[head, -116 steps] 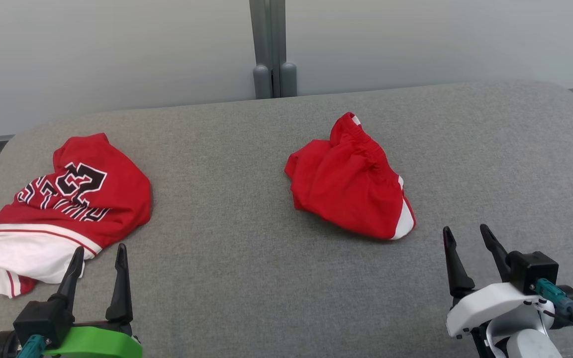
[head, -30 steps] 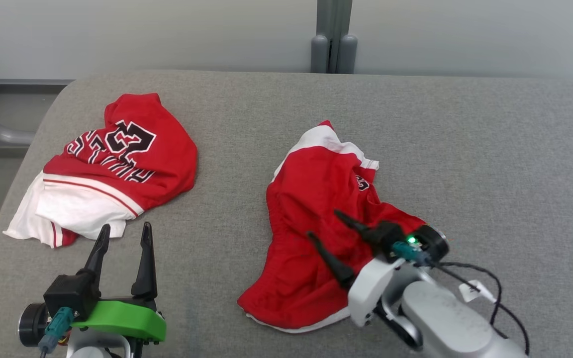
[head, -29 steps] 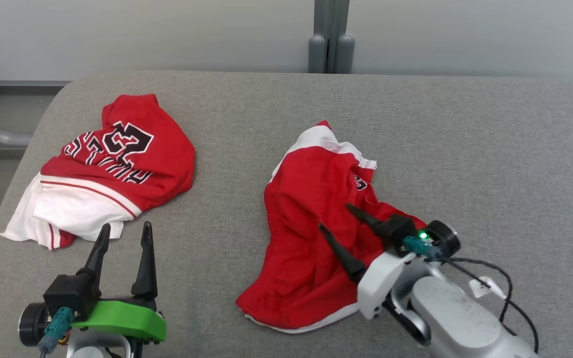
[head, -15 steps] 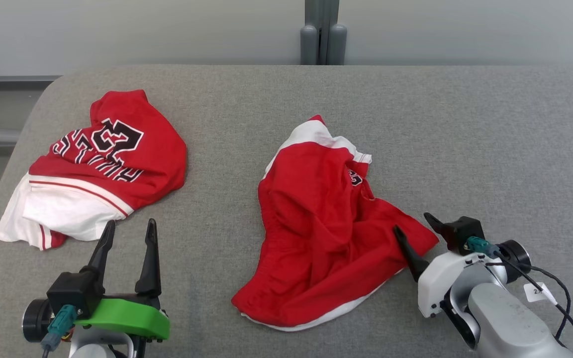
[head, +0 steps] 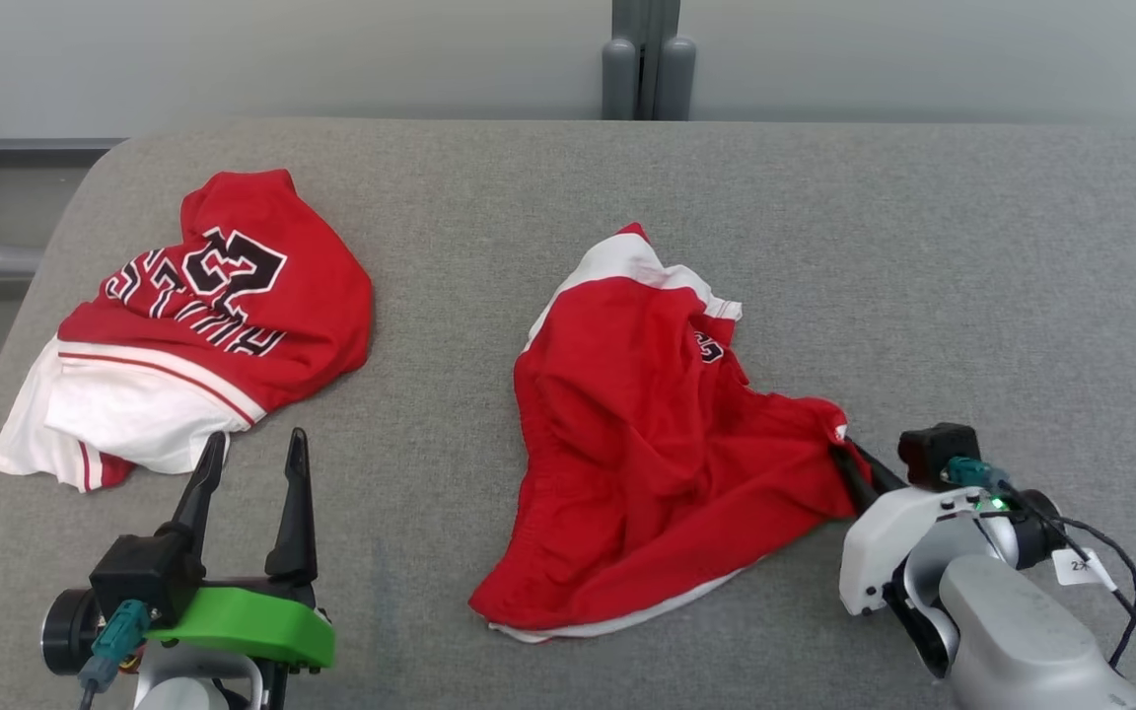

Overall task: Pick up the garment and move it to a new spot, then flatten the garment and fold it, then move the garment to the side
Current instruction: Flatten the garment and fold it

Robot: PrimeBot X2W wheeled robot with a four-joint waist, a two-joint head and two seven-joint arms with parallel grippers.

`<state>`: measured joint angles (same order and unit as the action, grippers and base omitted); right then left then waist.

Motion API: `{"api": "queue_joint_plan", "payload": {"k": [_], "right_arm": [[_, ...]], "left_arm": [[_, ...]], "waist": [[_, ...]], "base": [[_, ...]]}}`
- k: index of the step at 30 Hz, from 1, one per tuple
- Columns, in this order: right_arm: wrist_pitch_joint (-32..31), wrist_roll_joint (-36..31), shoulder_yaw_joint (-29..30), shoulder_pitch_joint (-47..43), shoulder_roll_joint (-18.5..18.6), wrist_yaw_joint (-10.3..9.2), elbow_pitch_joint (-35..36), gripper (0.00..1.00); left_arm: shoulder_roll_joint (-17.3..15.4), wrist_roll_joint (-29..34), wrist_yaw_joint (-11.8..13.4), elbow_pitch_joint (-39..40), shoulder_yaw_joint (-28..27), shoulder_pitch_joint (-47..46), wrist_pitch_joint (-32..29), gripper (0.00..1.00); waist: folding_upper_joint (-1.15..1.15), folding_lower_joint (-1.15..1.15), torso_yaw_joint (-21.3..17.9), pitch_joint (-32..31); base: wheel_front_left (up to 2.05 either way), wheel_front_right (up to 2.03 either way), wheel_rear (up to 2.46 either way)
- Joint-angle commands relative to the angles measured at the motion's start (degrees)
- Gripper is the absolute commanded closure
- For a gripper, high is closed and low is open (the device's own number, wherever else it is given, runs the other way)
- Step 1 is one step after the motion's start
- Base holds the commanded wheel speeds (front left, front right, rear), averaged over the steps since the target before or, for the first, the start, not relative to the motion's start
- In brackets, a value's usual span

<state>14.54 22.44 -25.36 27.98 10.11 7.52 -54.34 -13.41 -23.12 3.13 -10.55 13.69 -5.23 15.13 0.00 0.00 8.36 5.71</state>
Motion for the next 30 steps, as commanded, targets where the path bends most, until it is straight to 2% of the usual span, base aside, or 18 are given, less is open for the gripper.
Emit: {"api": "queue_joint_plan", "payload": {"k": [1, 8, 11, 12, 13, 14, 17, 24, 30], "right_arm": [[0.4, 0.8, 0.9, 0.5, 0.7, -0.05, 0.8, 1.00], [0.7, 1.5, 7.2, -4.6, 4.4, -0.06, 4.6, 1.00], [0.7, 1.6, 9.2, -7.4, 4.5, -0.05, 6.1, 1.00], [0.7, 1.8, 9.8, -8.2, 4.3, -0.05, 6.6, 0.73], [0.7, 1.8, 10.4, -8.8, 4.3, -0.05, 7.2, 0.51], [0.7, 1.7, 11.2, -9.4, 4.3, -0.06, 8.0, 0.00], [0.7, 0.2, 13.8, -10.6, 3.7, -0.05, 11.7, 0.00], [0.7, -5.6, 19.2, -15.6, 0.9, -0.05, 26.2, 0.00], [0.7, -8.6, 19.8, -22.0, -2.1, -0.04, 39.0, 0.00]], "left_arm": [[-0.2, 0.7, 0.4, 0.1, -0.3, 0.8, 0.0, 0.00], [-0.1, 0.8, 0.4, 0.5, -0.4, 2.1, 0.0, 0.00], [-0.1, 0.7, 0.6, 0.6, -0.5, 2.5, 0.0, 0.00], [-0.1, 0.7, 0.5, 0.7, -0.5, 2.7, 0.0, 0.00], [-0.2, 0.6, 0.5, 0.6, -0.6, 2.9, 0.0, 0.00], [-0.3, 0.6, 0.5, 0.6, -0.6, 3.0, 0.0, 0.00], [-0.4, 0.6, 0.5, 0.6, -0.7, 3.4, 0.0, 0.00], [-0.9, 0.6, 0.7, 0.9, -0.6, 3.9, 0.0, 0.00], [-0.9, 0.4, 0.7, 0.8, -0.2, 4.1, 0.0, 0.00]], "waist": [[0.00, 0.00, -1.1, -0.7], [0.00, 0.00, -3.2, -2.5], [0.00, 0.00, -4.0, -2.9], [0.00, 0.00, -4.2, -3.0], [0.00, 0.00, -4.4, -3.1], [0.00, 0.00, -4.6, -3.2], [0.00, 0.00, -5.1, -3.6], [0.00, 0.00, -6.2, -4.3], [0.00, 0.00, -6.8, -4.7]], "base": [[0.00, 0.00, 0.00], [0.00, 0.00, 0.00], [0.00, 0.00, 0.00], [0.00, 0.00, 0.00], [0.00, 0.00, 0.00], [0.00, 0.00, 0.00], [0.00, 0.00, 0.00], [0.00, 0.00, 0.00], [0.00, 0.00, 0.00]]}}
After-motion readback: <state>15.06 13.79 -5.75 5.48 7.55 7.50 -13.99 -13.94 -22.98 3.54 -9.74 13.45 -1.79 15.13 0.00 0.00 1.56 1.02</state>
